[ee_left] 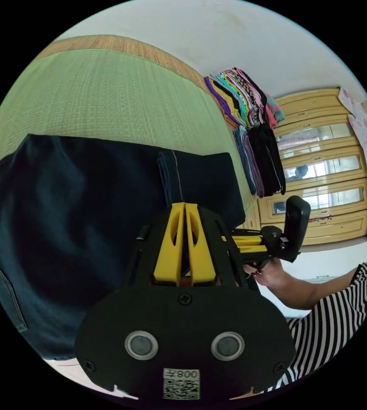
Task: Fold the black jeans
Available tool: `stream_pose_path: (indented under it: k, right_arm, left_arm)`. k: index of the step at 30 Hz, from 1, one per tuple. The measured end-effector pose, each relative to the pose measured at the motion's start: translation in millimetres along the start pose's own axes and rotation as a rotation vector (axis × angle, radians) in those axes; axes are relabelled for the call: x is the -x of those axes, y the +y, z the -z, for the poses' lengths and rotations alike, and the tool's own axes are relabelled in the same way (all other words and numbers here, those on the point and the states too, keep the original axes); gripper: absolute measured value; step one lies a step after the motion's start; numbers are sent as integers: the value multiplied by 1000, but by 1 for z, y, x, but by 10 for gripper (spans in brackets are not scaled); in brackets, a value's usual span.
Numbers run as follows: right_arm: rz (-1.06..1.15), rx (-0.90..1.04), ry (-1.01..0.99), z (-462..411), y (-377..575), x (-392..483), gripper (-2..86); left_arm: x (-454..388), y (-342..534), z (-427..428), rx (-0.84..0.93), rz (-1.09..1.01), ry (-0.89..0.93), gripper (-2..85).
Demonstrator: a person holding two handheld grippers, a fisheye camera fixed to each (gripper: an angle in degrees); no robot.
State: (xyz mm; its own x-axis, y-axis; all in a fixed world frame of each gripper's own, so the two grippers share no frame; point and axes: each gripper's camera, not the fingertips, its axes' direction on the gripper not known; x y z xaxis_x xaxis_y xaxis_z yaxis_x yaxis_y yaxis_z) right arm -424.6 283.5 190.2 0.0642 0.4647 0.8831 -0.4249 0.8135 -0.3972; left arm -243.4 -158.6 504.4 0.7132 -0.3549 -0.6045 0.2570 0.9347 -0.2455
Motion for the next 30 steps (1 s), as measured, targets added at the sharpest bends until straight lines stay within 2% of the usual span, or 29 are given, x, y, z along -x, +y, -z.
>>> stream_pose_path:
  k: [3, 11, 15, 18, 23, 25, 27, 30]
  right_arm:
    - [-4, 15, -22, 2, 8, -11, 33]
    - [-41, -73, -75, 58, 57, -55, 14]
    - [-122, -138, 21, 94, 96, -101, 3]
    - [-200, -63, 111, 78, 118, -143, 1]
    - [-171, -125, 84, 105, 134, -160, 0]
    - [-167, -178, 96, 126, 132, -172, 0]
    - [-194, -228, 125, 146, 126, -202, 0]
    - [-280, -201, 186, 144, 120, -254, 0]
  left_arm:
    - [-13, -4, -24, 82, -44, -72, 1]
    - [-43, -4, -56, 101, -119, -146, 0]
    - [-54, -5, -70, 107, -127, -156, 0]
    - [-67, -4, -79, 104, -125, -181, 0]
    - [-105, 2, -101, 129, -265, -238, 0]
    - [-108, 3, -117, 192, -268, -285, 0]
    - [-110, 3, -124, 175, -257, -261, 0]
    - [-113, 1, -136, 180, -238, -232, 0]
